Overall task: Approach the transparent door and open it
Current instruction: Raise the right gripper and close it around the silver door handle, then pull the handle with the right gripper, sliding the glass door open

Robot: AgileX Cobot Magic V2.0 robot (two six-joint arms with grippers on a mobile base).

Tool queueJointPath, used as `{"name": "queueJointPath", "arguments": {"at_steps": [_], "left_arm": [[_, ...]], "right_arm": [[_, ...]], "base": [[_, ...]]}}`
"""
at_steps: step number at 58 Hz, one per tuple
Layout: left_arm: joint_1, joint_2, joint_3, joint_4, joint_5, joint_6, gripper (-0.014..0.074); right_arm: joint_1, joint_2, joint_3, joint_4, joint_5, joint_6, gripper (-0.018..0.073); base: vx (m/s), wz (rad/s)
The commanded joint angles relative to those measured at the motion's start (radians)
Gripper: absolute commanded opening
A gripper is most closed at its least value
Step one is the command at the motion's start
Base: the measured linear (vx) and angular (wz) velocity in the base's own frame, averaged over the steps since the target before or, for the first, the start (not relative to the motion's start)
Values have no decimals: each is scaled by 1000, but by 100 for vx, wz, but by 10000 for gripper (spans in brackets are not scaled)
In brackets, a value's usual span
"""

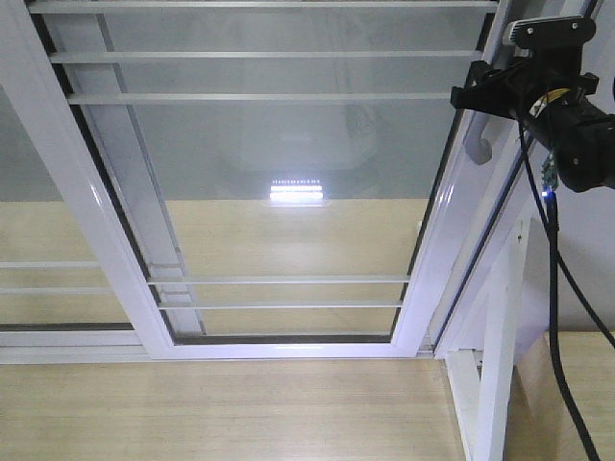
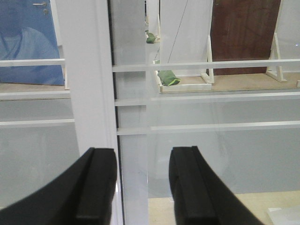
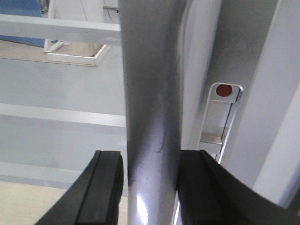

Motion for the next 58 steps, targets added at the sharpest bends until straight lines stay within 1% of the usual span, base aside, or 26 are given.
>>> {"name": "queueJointPath", "arguments": {"at_steps": [1, 14, 29, 43, 51, 58], "left_arm": [[-4, 1, -33, -1, -94, -7, 412], [-4, 1, -33, -1, -97, -10, 412], [-4, 1, -33, -1, -143, -18, 412], [-4, 1, -33, -1, -143, -18, 412], [-4, 1, -33, -1, -144, -18, 412], [-4, 1, -33, -1, -147, -18, 412]], "right_arm": [[46, -45, -28, -56, -63, -1, 328], [82, -45, -28, -56, -68, 2, 328], [141, -45, -28, -55, -102, 11, 328], [200, -45, -28, -21, -114, 10, 328], [212, -45, -28, -6, -131, 11, 328], [239, -32, -51, -3, -138, 25, 328]], "base": [[0, 0], [0, 0], [0, 0], [0, 0], [0, 0], [0, 0]]}}
